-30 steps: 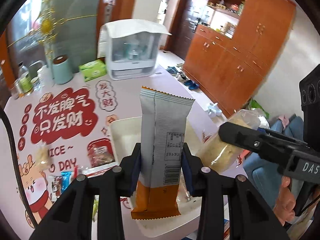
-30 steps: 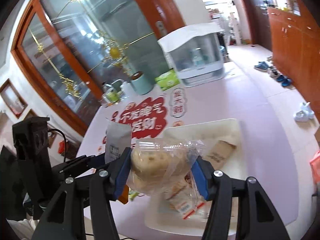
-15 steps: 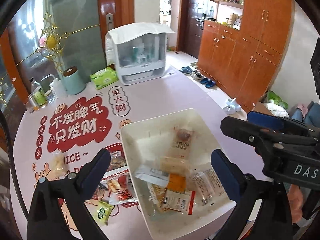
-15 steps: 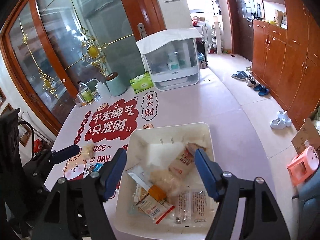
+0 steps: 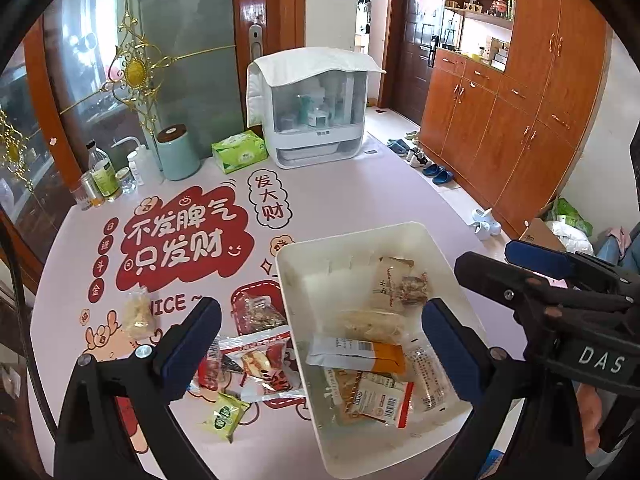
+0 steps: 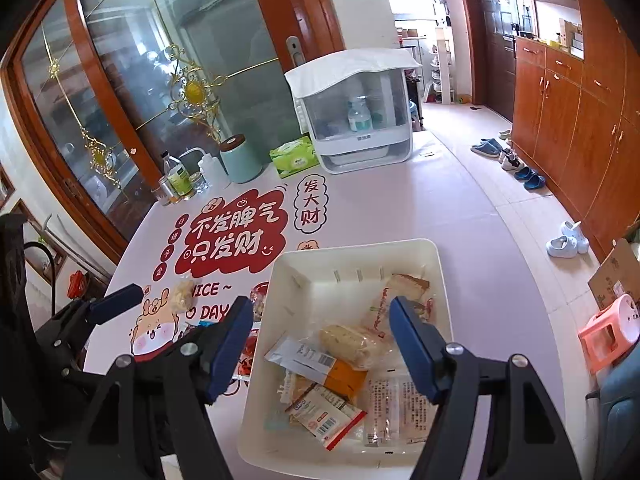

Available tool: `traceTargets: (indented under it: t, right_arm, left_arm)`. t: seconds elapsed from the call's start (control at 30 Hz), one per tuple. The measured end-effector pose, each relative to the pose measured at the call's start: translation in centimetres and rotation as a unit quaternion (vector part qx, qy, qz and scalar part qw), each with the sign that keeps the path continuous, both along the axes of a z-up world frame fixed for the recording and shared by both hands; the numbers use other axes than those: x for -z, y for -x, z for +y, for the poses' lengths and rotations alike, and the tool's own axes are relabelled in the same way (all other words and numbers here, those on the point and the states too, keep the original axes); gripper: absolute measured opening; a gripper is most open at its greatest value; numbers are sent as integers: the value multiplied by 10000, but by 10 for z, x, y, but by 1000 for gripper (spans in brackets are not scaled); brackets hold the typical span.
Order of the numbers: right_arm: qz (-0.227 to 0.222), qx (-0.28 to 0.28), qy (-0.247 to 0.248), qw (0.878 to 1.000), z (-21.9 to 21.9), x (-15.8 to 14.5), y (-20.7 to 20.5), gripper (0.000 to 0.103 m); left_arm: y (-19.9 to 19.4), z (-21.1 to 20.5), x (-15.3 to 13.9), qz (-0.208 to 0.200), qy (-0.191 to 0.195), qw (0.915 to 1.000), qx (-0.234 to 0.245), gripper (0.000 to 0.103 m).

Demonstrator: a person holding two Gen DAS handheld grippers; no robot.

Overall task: Organize snacks
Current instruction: 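Move both tools back toward the remaining snacks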

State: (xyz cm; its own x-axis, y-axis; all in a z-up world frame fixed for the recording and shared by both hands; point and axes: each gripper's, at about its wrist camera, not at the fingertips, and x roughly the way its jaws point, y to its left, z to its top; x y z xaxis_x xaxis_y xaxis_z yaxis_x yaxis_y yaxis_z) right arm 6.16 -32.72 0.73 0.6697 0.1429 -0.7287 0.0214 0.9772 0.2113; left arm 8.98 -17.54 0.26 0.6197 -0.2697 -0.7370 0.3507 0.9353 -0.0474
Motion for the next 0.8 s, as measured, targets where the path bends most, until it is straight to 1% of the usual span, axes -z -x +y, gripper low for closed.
traceTargets:
  t: [0.2,0.3,0.43,0.5,0.6,0.8]
  right_arm:
    - [85,-57,90,9999,12,7,3,71]
    - [216,-86,179,9996,19,17,5,71]
    - [492,-177,224,9984,31,35,4,71]
    - [656,-254,246,9972,40,45,2,71]
    - [836,-397,265,9954,56,58,-3,71]
    - [945,-785,274,9920,100,66,-20,71]
  left_arm:
    - [8,4,7,-1,-136,9999,61,100]
    - [14,8,18,88,-220,9997,115,100]
    - [19,23,42,315,-393,9987,75,100]
    - [20,39,53,454,-445,9980,-49,100]
    - [18,64,62,569,-463,9969,-289,100]
    - [6,132,74,699,-520,9915,-970,100]
